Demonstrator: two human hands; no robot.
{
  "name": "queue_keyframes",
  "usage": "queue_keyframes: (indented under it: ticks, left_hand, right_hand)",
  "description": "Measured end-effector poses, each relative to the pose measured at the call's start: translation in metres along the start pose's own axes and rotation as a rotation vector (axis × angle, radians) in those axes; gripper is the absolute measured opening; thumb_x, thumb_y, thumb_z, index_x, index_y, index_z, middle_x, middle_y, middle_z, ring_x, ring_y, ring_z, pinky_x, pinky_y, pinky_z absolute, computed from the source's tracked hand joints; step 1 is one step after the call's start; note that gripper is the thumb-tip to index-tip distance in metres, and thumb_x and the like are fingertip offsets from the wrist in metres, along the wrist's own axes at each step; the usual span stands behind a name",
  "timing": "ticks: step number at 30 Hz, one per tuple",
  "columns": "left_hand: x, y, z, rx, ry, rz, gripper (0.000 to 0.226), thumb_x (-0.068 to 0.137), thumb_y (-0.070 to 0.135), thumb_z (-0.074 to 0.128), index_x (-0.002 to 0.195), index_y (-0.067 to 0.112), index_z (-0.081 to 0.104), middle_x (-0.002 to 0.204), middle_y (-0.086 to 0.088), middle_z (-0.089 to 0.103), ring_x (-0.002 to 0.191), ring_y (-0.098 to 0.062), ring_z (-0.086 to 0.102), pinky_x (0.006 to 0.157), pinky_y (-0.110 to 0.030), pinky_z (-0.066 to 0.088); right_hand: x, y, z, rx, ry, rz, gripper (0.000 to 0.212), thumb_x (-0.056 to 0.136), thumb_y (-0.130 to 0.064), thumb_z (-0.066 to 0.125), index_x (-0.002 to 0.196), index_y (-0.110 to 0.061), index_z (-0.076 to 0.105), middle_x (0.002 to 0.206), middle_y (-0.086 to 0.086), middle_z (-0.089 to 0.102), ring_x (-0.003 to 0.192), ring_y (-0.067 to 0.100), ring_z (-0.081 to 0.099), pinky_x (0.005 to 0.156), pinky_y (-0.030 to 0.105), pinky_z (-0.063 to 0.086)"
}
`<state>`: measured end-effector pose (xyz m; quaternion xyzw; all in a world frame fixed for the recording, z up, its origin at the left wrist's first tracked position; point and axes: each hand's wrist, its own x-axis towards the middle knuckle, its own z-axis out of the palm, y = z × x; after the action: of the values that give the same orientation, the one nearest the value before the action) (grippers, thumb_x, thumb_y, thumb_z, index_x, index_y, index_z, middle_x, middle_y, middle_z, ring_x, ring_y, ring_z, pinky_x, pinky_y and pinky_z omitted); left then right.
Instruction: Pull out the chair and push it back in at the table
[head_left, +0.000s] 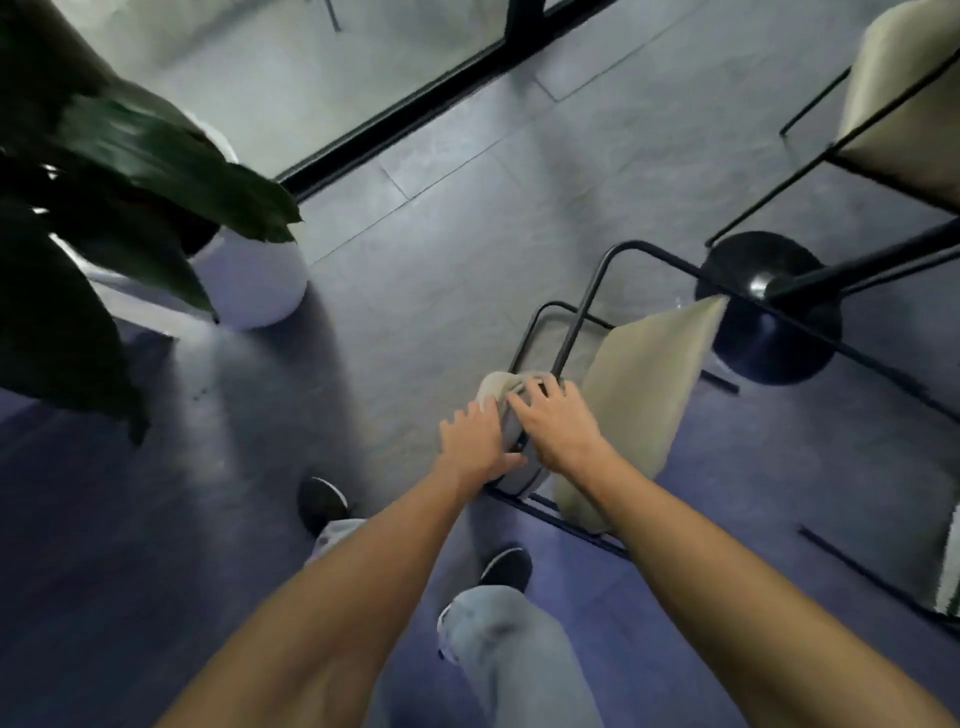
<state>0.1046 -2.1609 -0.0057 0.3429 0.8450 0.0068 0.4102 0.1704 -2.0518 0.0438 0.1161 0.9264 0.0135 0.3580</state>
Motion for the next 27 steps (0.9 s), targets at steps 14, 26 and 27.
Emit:
queue_keyframes:
  ticks: [14,26,27]
  left_hand:
    - [0.062,-0.01,0.118,-0.592,0.114,-0.099,0.125,0.063,0.054,0.084,0.155,0.009,0.012,0.147,-0.014,0.038,0.138,-0.032,0.037,0.113,-0.044,0.033]
    - [0.047,-0.02,0.148,-0.429,0.213,0.056,0.104,0.069,0.047,0.083,0.148,0.007,0.027,0.14,-0.01,0.044,0.127,-0.028,0.045,0.102,-0.041,0.043]
    - [0.041,-0.018,0.147,-0.408,0.222,0.072,0.103,0.07,0.047,0.082,0.147,0.007,0.027,0.138,-0.01,0.045,0.125,-0.028,0.047,0.102,-0.041,0.043]
  right_hand:
    - [0.088,-0.014,0.077,-0.383,0.022,-0.228,0.049,0.104,-0.02,0.034,0.152,-0.01,0.027,0.159,0.022,0.023,0.148,0.044,0.012,0.116,0.066,0.011]
    - [0.062,-0.014,0.075,-0.303,0.033,-0.221,0.053,0.085,-0.027,0.07,0.13,-0.013,0.047,0.134,0.011,0.045,0.127,0.031,0.038,0.097,0.052,0.036]
    - [0.055,-0.012,0.076,-0.298,0.032,-0.22,0.062,0.078,-0.031,0.076,0.129,-0.014,0.047,0.132,0.01,0.045,0.126,0.032,0.038,0.096,0.052,0.036]
